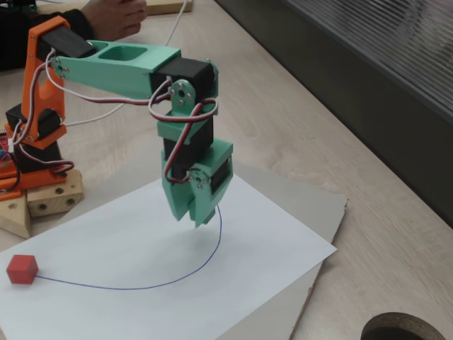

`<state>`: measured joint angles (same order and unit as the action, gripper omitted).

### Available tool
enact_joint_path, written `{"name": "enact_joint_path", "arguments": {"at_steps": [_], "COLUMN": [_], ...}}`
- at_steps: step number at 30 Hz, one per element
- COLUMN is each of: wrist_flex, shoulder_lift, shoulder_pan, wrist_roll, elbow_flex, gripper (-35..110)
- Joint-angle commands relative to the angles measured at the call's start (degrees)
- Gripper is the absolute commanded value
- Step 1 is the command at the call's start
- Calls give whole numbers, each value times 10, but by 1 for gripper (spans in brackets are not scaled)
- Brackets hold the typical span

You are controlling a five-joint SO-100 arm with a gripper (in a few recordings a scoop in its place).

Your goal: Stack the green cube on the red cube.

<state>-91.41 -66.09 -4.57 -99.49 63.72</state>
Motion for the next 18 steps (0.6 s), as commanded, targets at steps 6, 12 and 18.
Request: {"name": "enact_joint_path", "arguments": {"at_steps": [6, 12, 18], "wrist_flex": [-4, -3, 36], "shoulder_lift": [-16, -15, -15], "shoulder_pan": [26, 47, 51], "wrist_roll": [-4, -4, -4], "elbow_flex": [-15, -16, -17], "gripper": [13, 13, 13]}}
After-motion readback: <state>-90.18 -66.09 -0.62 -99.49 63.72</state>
